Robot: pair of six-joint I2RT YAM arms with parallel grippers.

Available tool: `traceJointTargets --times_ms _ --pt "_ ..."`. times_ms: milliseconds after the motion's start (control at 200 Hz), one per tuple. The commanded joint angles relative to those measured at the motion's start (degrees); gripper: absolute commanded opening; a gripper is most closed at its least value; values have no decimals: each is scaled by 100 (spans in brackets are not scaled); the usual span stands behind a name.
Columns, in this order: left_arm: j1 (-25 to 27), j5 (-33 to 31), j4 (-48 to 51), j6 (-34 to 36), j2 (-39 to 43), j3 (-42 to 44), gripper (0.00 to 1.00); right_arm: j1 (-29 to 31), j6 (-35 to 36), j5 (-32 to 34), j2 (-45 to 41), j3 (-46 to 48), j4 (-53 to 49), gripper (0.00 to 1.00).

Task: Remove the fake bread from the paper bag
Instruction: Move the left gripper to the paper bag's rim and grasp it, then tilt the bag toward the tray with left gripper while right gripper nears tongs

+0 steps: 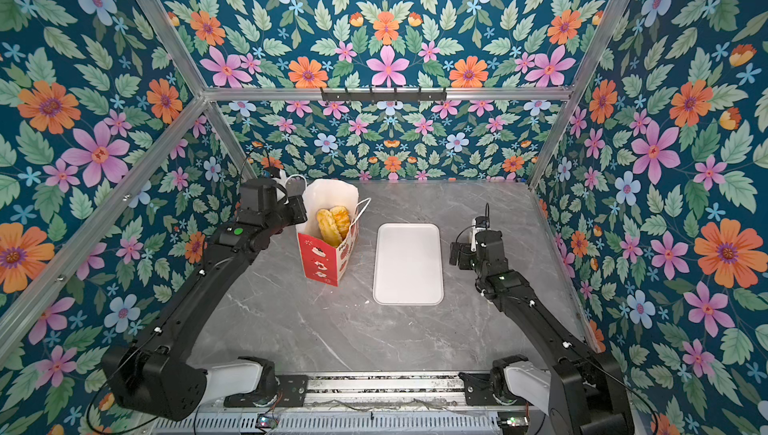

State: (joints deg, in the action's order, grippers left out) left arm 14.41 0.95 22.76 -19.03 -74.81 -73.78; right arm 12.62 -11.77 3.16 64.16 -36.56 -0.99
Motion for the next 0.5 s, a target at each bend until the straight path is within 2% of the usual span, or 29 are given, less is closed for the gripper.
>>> traceJointTargets --times_ms 0,240,405,495 --pt "-151 -40 -296 565 -160 -324 0 3 -29 -8 -20 18 119 99" --pt "-469 -29 -284 1759 -849 -1027 0 6 -34 5 -27 50 128 99" --pt "-493 -246 -299 2601 -1154 -1325 0 2 -36 -17 -40 52 109 99" --pt "-495 -286 -255 2838 -1289 -1461 0 4 -44 -35 -51 68 115 99"
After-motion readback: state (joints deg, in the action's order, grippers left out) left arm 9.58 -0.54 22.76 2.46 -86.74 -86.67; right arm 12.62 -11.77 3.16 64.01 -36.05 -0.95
